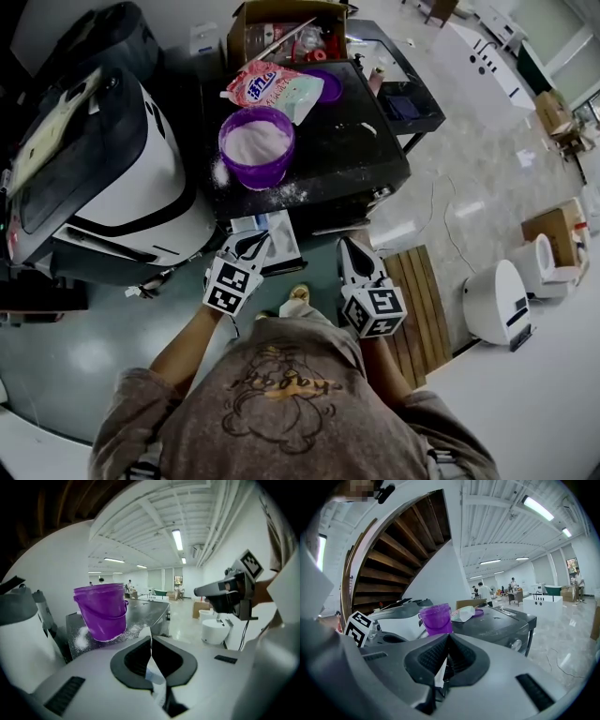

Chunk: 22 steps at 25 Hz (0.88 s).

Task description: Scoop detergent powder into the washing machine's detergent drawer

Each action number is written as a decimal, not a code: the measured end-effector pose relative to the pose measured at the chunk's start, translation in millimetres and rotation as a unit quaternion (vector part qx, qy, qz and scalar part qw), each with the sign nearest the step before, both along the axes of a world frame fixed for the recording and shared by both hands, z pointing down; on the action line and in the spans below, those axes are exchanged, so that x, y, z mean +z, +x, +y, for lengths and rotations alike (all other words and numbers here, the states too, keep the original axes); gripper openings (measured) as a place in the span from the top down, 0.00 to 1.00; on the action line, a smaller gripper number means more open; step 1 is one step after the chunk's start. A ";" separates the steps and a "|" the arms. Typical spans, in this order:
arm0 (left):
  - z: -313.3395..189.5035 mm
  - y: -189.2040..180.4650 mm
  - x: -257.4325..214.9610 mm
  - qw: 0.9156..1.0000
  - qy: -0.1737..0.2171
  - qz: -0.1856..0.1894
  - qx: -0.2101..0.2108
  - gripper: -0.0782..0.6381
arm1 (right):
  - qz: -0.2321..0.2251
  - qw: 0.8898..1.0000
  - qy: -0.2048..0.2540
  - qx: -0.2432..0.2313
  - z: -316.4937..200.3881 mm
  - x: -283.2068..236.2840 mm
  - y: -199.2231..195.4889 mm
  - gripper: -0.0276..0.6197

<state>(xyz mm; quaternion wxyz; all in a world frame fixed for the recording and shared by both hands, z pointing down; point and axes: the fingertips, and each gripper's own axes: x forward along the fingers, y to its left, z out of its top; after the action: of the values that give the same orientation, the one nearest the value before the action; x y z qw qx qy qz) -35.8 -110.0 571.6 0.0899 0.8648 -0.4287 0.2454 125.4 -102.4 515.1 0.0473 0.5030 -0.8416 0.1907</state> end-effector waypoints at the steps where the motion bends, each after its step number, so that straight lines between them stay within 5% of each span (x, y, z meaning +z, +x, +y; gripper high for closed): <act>1: -0.7 -1.1 -5.5 1.000 -0.002 0.017 -0.007 0.86 | 0.001 1.000 0.001 -0.001 -0.9 -0.1 -0.8 0.97; 7: -3.5 -8.3 -35.7 0.996 0.003 0.076 -0.038 0.86 | 0.008 1.000 0.006 -0.010 -7.0 -2.9 -5.9 0.97; 22: -1.0 -57.5 -85.7 0.980 0.048 0.141 -0.131 0.86 | 0.018 0.999 0.022 -0.018 -17.9 -13.4 -11.3 0.97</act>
<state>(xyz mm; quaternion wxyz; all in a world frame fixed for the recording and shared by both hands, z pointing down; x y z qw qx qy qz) -93.4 -111.1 485.9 0.1393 0.8306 -0.5322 0.0859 114.1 -120.3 501.7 0.0546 0.4918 -0.8537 0.1622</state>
